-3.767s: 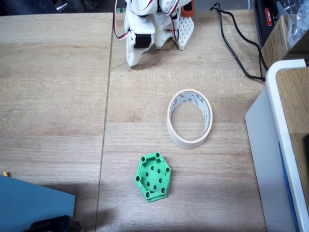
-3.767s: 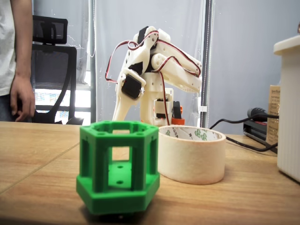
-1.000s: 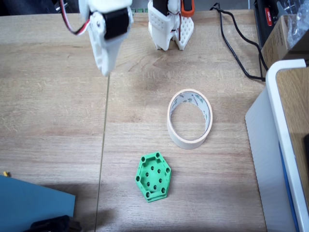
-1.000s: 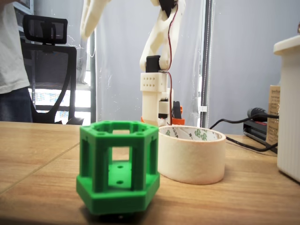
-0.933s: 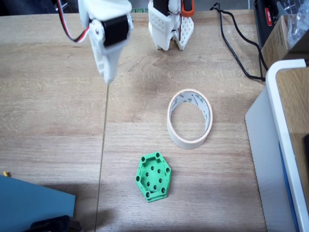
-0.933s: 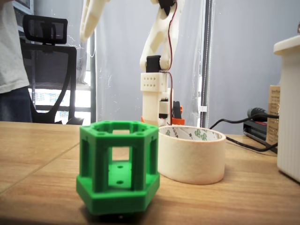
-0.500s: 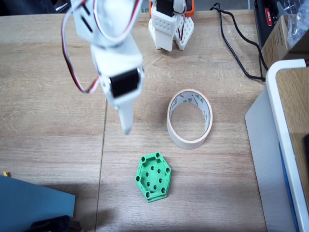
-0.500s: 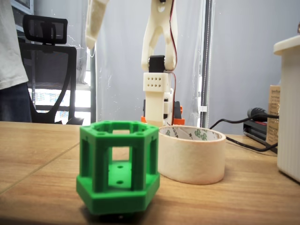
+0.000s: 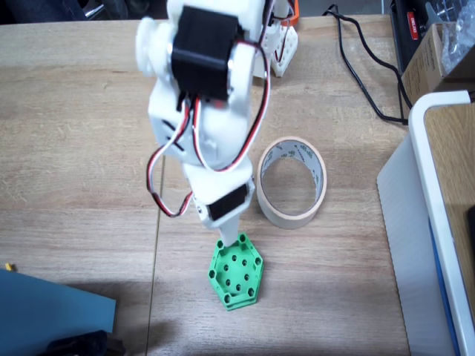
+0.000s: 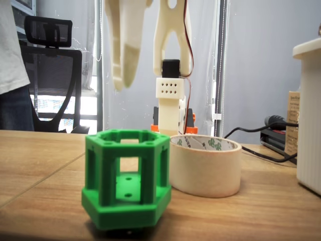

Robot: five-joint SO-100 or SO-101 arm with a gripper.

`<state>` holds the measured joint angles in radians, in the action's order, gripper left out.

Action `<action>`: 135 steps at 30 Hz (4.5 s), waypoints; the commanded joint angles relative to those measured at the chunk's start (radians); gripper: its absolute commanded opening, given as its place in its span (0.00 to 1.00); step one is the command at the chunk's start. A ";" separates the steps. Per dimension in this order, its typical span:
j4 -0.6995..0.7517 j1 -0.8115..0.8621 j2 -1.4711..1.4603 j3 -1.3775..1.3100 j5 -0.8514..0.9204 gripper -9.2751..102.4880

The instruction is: Grasp a component and put it in the bin.

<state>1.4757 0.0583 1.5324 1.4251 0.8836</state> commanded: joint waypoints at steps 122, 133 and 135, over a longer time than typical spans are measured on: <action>-0.012 -0.071 -0.017 0.061 -0.002 0.08; -0.014 -0.071 0.170 0.060 -0.002 0.08; -0.014 -0.071 0.199 0.060 -0.002 0.08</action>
<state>1.4742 -0.0184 1.6168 1.4956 0.8836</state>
